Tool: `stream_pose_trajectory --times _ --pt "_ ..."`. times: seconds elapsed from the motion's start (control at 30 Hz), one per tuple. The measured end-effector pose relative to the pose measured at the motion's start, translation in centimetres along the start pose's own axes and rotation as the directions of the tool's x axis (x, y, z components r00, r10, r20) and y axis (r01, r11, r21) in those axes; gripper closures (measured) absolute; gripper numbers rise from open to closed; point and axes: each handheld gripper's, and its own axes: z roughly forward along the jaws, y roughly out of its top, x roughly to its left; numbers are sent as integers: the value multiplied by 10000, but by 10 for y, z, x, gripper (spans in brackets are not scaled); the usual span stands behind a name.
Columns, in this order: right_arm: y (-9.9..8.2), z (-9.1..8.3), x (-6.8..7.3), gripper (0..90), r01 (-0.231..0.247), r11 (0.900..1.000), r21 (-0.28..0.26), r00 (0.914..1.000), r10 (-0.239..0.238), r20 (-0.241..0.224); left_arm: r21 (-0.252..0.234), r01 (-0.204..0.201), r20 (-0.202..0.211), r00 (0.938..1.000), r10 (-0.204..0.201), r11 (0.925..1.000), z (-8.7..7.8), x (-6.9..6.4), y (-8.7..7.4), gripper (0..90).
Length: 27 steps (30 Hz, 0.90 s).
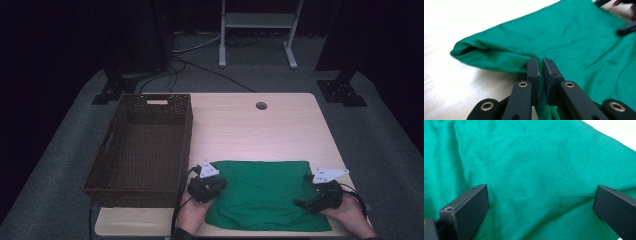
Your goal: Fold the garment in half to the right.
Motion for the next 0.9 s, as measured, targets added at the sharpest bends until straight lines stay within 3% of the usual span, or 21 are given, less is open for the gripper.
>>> stream_pose_trajectory --times 0.2,0.43,0.53,0.63,0.8,0.9 --pt "11 11 1 0 190 9998 10 9997 -190 -179 -488 191 401 9991 -171 9986 -9 -2 9 848" --pt "27 27 3 0 466 9989 9 9979 -465 -447 -848 -27 755 9971 91 9964 -10 -11 27 848" --pt "36 29 2 0 403 9987 305 9985 -391 -376 -921 -39 929 9956 124 9957 -9 -12 32 848" --pt "46 32 5 0 665 9978 76 9973 -663 -304 -942 -66 993 9949 160 9955 -7 -13 37 848" --pt "82 48 13 0 1165 9911 -652 9885 -1220 -890 -977 -105 1024 9945 205 9952 -6 -13 40 847" --pt "103 65 16 0 1440 9861 -828 9811 -1532 -1186 -961 -82 1053 9943 184 9953 -5 -13 41 847"
